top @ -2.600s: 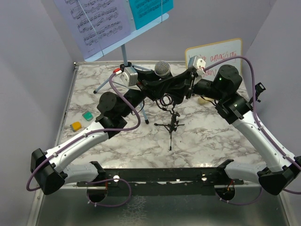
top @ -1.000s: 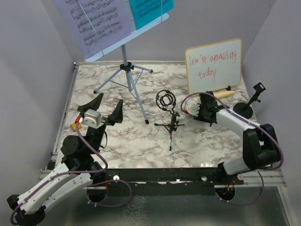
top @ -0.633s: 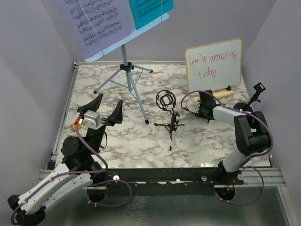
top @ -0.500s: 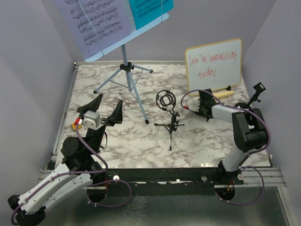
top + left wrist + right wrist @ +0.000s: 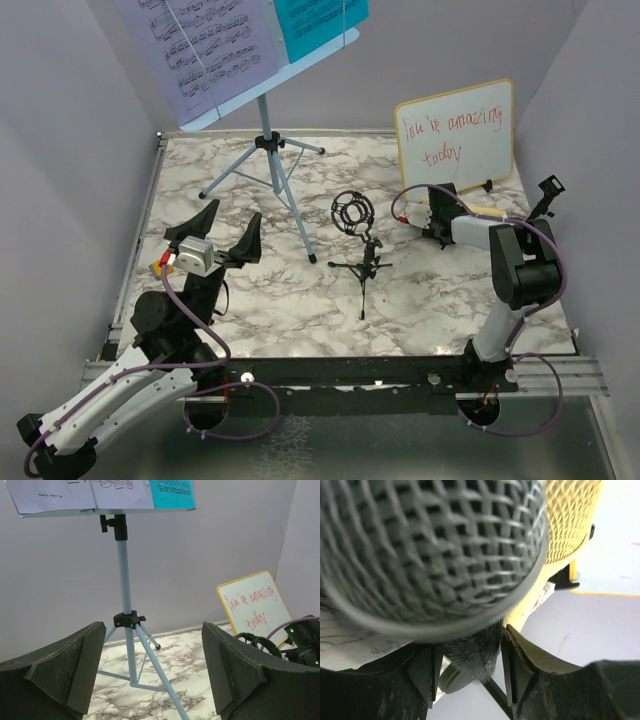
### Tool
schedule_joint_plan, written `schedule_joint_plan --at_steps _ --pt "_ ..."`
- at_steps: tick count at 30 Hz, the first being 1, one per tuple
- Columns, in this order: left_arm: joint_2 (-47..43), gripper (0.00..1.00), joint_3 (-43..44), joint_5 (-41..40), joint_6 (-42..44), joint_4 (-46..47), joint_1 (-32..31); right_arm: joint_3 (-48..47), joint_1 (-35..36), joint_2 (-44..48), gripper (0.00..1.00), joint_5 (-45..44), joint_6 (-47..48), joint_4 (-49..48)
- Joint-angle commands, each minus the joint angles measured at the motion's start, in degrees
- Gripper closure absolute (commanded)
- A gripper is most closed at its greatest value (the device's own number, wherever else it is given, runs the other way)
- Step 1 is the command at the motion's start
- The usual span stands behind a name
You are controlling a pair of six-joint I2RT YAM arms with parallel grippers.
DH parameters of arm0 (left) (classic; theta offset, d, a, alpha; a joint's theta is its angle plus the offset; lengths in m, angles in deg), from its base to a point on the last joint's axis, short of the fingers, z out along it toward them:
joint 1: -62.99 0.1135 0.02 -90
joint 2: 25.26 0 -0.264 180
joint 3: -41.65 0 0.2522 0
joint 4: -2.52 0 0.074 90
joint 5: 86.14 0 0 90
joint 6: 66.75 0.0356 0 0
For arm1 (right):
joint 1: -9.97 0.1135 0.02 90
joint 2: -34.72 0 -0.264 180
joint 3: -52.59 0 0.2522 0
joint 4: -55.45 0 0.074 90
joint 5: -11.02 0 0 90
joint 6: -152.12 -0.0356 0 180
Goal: Pack up the instrument practice props
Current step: Place the microphone at the center of the board.
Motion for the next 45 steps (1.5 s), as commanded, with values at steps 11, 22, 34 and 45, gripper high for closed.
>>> schedule_joint_plan --at_steps 11,22,34,45 --pt "-0.1 0.16 -1.2 0.6 0.1 2.0 0.0 -2.3 -5.3 -1.7 0.42 -5.5 -0.4 -1.1" --pt "0.7 0.16 -1.7 0.6 0.5 2.5 0.0 -7.6 -6.7 -7.0 0.41 -12.1 -0.6 -8.7" --pt "1.3 0.16 -2.3 1.8 0.4 3.3 0.0 -4.2 -6.6 2.1 0.34 -7.1 -10.6 -2.9" --pt "2.9 0.15 -2.6 3.0 0.5 3.7 0.0 -9.4 -5.6 11.5 0.32 3.8 -33.4 10.7"
